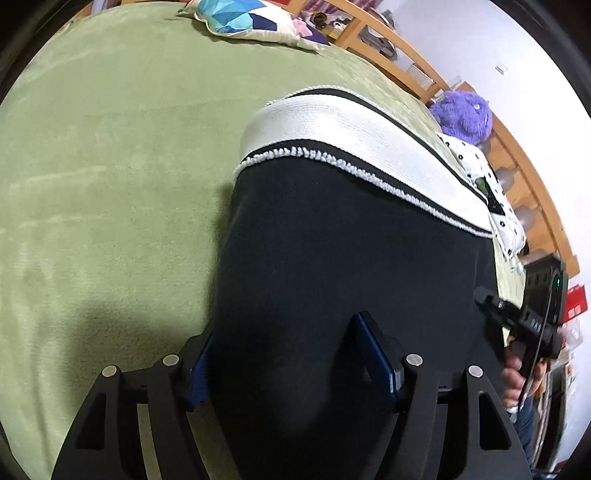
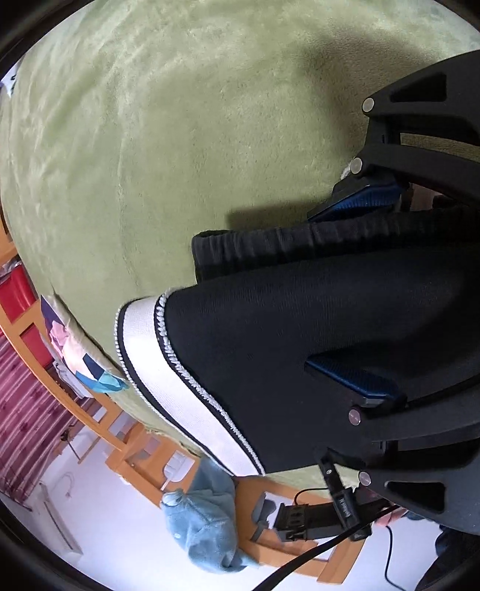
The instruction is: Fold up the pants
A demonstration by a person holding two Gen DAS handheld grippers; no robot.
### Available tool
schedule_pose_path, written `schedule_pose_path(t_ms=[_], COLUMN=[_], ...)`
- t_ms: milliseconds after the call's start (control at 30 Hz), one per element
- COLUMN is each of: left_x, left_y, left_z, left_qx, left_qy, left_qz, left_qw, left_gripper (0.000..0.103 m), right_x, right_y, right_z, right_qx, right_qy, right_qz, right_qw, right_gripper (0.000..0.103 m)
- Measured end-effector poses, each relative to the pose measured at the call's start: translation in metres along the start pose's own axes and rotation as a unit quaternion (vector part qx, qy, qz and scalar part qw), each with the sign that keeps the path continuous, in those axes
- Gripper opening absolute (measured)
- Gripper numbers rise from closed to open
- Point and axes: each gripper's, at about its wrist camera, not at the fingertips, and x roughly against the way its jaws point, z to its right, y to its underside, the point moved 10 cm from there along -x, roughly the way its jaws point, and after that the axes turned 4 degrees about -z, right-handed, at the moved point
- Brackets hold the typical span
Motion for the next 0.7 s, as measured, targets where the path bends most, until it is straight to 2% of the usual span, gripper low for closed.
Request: schedule_pose_path(t_ms=[33, 67, 133, 300, 367, 433, 467, 567, 700], left_x=[0.001, 0.003, 0.017, 0.041, 0.053, 0.066, 0.072, 0.098, 0.138], left_y=[0.001, 0.001, -0.001, -0.019, -0.026, -0.037, -0.042, -0.057, -0.074], left_z=[0.005, 0.008, 0.016, 0.009, 0.001, -0.015, -0.022, -0.058, -0.111], left_qx=[-0.009, -0.018, -0.045, -0.026, -0.032, -0.032, -0.028, -0.014, -0.014], left_qy=[0.011, 0.019, 0.018, 0.063, 0.062, 0.046, 0.044, 0.031, -0.021], left_qz=[-0.001, 0.001, 0.017, 0.015, 0.025, 0.039, 0.043, 0.058, 0.081], left_qw=[0.9999, 0.9997, 0.9987, 0.9976, 0.9972, 0.9976, 0.9977, 0.9977, 0.9963], left_gripper=[0.043, 0.032, 0.024, 0.019, 0.018, 0.018, 0.018, 0.018, 0.018], right_x=[0.0, 0.002, 0.011, 0.041, 0.053, 0.048, 0.043, 0.019, -0.02], right_y=[0.0, 0.0, 0.0, -0.005, -0.011, -0.015, -0.016, -0.019, -0.022], right_z=[-0.001, -0.002, -0.004, -0.036, -0.062, -0.085, -0.095, -0.126, -0.172], right_qx=[0.003, 0.001, -0.008, -0.005, -0.007, 0.015, 0.014, 0.01, 0.014], right_qy=[0.005, 0.007, 0.001, 0.005, -0.004, 0.022, 0.019, -0.008, -0.055], right_qz=[0.001, 0.003, 0.018, 0.065, 0.091, 0.1, 0.099, 0.088, 0.067], right_qw=[1.0, 1.0, 1.0, 0.998, 0.996, 0.995, 0.995, 0.996, 0.996], right_gripper=[0.067, 0.064, 0.049, 0.023, 0.022, 0.021, 0.021, 0.021, 0.021])
